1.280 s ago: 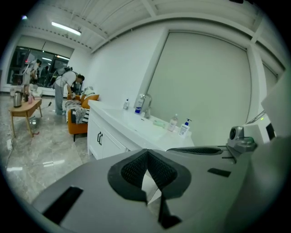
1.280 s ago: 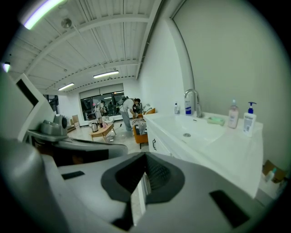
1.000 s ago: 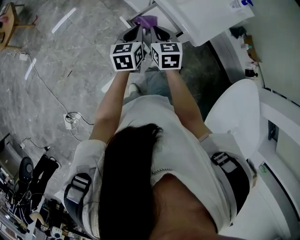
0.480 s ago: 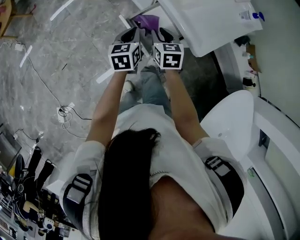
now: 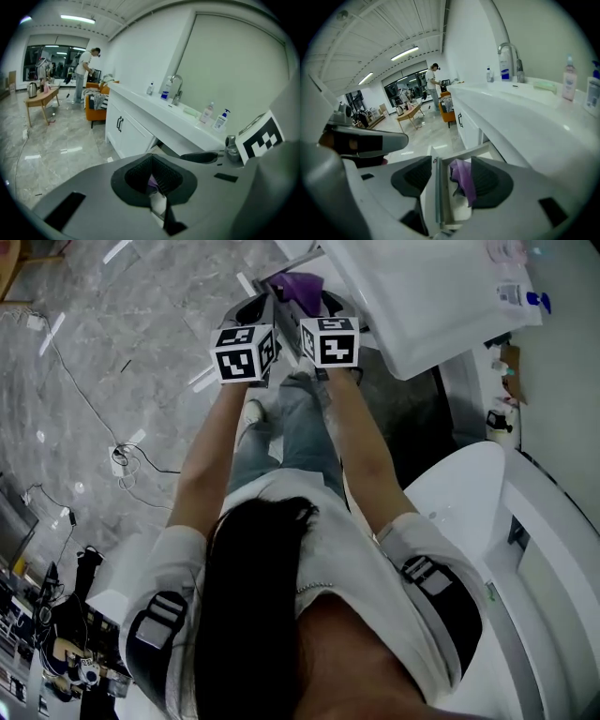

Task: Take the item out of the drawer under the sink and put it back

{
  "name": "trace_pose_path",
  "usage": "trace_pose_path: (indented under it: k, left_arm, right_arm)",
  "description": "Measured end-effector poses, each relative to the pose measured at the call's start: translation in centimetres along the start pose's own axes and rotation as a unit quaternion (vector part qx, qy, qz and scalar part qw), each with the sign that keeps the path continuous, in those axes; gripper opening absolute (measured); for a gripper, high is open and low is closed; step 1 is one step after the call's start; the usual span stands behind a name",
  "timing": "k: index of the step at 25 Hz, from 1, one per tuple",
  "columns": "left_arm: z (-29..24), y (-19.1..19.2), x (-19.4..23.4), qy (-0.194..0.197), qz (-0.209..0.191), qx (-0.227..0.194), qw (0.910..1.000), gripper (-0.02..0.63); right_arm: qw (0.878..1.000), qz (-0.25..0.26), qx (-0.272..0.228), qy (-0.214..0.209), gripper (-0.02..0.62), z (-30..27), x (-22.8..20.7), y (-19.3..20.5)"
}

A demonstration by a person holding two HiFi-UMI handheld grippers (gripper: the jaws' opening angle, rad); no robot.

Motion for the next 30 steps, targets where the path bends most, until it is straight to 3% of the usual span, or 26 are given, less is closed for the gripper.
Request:
trace_pose_path:
  k: [10, 16, 25, 30]
  left_arm:
    - [-4.0, 0.1, 1.8, -0.011, 0.011, 0.006, 0.9999, 0.003]
    - [-6.6, 0.9, 3.0, -0.020, -0.013, 0.024, 0.9994, 0.002]
    - [-8.5, 1.6, 4.9, -0.050, 0.051, 0.006, 0.9974, 0.003]
    - [-8.7, 1.8, 5.5, -0.052, 0.065, 0.002, 0.9965, 0.003]
  right_arm:
    - [0.998, 0.008, 0.068, -0.007, 0.287, -6.6, -1.3, 4.2]
    - [0.995, 0.000, 0.093, -0.019, 0.298, -10.1, -1.7, 5.8]
    - [0.992, -0.003, 0.129, -0.014, 0.305, -13.7, -3.9, 8.5]
    - [0.988, 0.030, 0.149, -0.016, 0.311, -15.5, -3.4, 9.2]
Point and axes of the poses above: the fingertips, and each gripper's own axes: z backward along the fingers, x to its left, y out of its underside, the point moved 1 cm from there along z, backward along the fingers, and after that the axes turned 3 degrees about y, right-handed, at the moved point
